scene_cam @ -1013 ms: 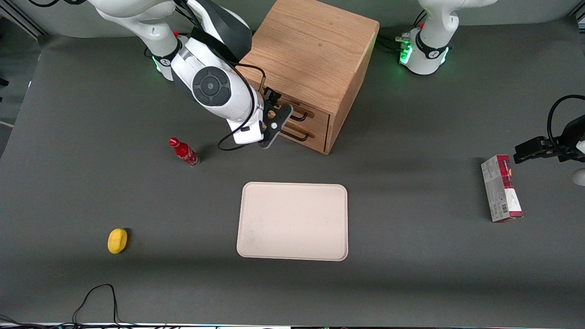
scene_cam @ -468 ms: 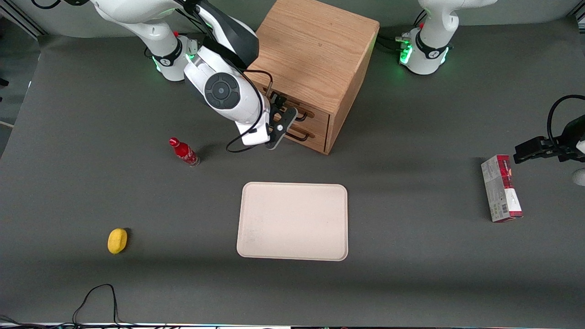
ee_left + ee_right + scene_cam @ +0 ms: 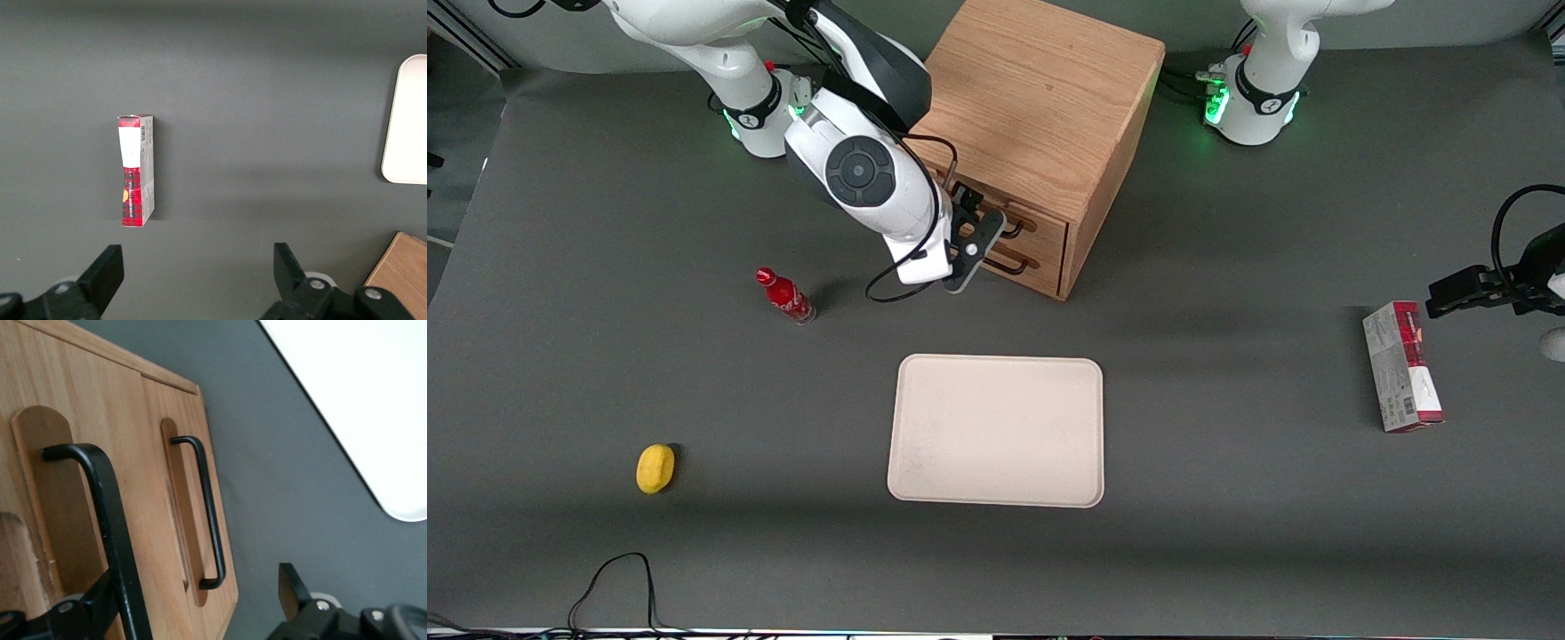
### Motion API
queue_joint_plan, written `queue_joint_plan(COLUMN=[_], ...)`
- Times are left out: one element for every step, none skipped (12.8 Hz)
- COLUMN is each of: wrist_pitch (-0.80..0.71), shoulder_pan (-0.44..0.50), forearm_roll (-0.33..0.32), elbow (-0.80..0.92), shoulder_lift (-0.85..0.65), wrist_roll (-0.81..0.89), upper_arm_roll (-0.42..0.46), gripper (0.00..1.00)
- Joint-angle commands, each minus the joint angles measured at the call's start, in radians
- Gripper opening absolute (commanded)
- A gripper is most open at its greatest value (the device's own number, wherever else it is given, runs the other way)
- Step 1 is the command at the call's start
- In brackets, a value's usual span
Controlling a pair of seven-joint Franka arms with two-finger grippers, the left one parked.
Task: Open upper drawer
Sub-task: 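Pull the upper drawer outward by its handle with the right gripper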
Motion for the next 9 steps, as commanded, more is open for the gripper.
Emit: queue_joint_plan(wrist_pitch=[0.004,0.004,0.004,0.004,0.001,0.000,0.000,0.000,0.000], shoulder_pan=[-0.008,-0.005,-0.003,-0.006,-0.005,-0.005,-0.005,-0.005,-0.006], forearm_roll=[-0.054,-0.067,-0.069,-0.071,-0.071,-0.071,-0.071,-0.072,-0.087], elbow=[0.088,0.108,0.125,0.151,0.180,0.200,0.217,0.232,0.248], shoulder_lift=[0.068,0.076,0.086,0.103,0.118,0.125,0.134,0.140,0.148], wrist_roll=[-0.019,-0.021,-0.022,-0.034,-0.045,-0.047,-0.051,-0.061,-0.085], upper_arm_roll=[-0.008,-0.036,-0.050,-0.060,-0.084,-0.103,-0.118,-0.141,-0.161], gripper=[1.00,1.00,1.00,1.00,1.00,1.00,1.00,1.00,1.00])
